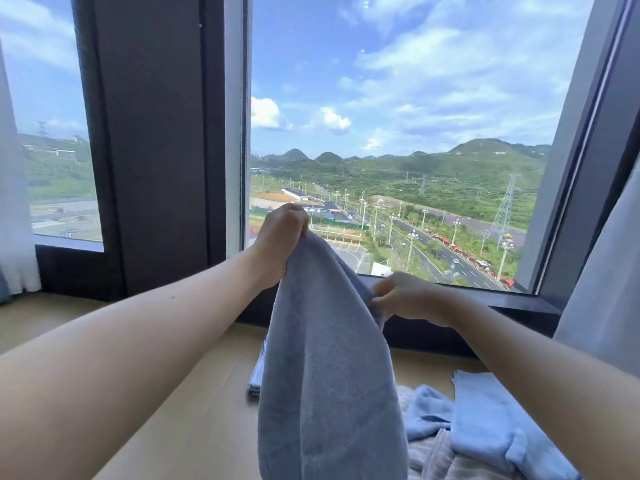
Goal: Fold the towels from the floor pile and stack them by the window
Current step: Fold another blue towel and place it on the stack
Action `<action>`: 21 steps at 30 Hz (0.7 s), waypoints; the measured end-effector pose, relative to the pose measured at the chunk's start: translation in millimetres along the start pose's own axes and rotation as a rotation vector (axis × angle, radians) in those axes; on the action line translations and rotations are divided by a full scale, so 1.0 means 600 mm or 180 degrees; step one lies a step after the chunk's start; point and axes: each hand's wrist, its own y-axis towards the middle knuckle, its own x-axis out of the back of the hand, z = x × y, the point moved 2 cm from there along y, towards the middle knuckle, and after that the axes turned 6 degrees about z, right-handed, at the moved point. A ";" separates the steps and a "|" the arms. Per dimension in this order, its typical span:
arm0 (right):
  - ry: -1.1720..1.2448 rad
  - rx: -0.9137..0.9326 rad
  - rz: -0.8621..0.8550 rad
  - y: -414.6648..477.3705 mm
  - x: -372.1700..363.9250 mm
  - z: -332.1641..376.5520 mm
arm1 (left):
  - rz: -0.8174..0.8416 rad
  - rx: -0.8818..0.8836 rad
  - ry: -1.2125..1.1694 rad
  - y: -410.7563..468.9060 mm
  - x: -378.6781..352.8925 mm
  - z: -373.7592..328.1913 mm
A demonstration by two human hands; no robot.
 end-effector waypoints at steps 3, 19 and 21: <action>0.0067 0.0199 -0.0936 0.000 0.023 0.009 | 0.0159 0.0122 0.0876 -0.002 -0.019 0.007; 0.0461 0.0371 -0.1356 -0.010 0.070 -0.019 | 0.0870 -0.0654 0.1001 0.012 -0.094 0.052; 0.0203 0.0209 -0.1309 -0.014 0.064 -0.036 | 0.0942 -0.0599 0.0706 0.012 -0.096 0.040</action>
